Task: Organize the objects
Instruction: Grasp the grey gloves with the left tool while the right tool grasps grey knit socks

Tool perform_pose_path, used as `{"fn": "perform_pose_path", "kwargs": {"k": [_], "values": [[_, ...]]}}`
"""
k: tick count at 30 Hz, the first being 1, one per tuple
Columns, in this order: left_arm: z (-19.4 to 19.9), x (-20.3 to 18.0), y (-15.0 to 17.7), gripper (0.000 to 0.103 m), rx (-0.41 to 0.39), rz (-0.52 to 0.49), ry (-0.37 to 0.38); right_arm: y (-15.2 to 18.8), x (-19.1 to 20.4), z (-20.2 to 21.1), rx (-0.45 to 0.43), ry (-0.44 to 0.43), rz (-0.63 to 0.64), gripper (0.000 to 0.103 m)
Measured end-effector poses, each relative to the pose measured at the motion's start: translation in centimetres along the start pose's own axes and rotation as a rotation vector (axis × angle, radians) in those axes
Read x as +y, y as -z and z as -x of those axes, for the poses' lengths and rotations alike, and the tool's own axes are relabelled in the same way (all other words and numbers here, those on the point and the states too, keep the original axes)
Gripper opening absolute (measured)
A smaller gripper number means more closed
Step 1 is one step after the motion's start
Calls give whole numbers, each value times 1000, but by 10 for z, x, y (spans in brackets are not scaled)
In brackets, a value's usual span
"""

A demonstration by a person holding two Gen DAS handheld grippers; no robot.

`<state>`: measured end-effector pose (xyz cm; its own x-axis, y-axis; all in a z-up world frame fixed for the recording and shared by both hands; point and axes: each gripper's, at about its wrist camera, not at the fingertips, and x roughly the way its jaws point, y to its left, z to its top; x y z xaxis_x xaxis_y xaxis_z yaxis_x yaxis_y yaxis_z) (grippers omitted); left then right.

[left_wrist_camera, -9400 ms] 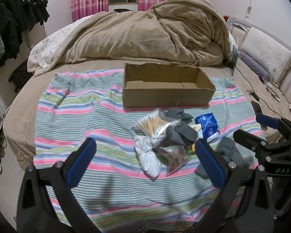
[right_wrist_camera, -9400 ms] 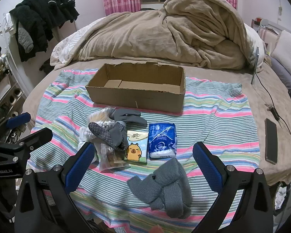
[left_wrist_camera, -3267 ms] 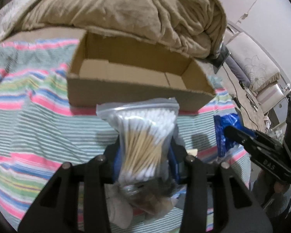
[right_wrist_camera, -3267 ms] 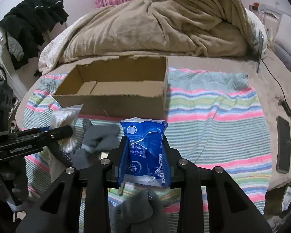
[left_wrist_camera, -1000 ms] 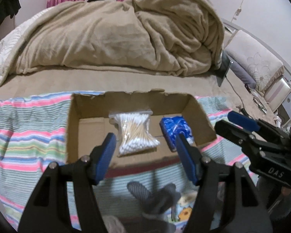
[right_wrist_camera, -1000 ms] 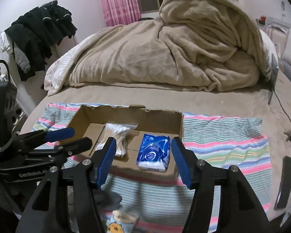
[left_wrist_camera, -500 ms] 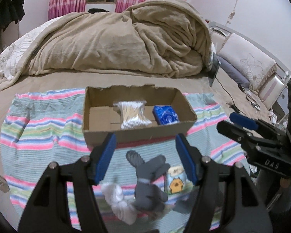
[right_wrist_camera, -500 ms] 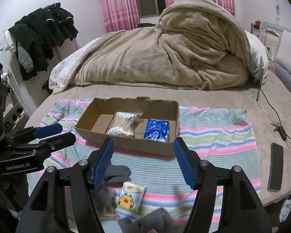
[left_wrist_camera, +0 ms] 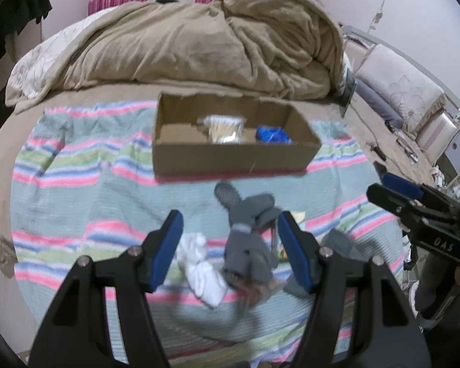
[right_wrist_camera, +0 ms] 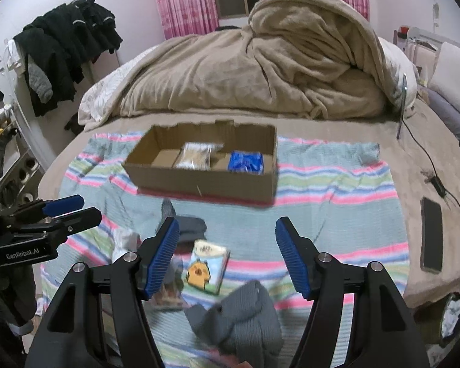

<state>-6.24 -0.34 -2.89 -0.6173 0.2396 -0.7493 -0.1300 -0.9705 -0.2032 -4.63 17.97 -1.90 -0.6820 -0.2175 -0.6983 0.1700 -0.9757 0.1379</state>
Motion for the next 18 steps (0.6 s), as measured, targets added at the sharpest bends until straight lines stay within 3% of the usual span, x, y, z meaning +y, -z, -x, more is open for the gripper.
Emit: {"fn": "perform_pose_path", "kwargs": {"k": [9,18], "values": [[-24,12,36,66,89,20,-31,35,-9,-24,98,9,-29,69],[-49,4,50,66,146,-12,-20,58,-12,-42,172,10,-43,69]]}}
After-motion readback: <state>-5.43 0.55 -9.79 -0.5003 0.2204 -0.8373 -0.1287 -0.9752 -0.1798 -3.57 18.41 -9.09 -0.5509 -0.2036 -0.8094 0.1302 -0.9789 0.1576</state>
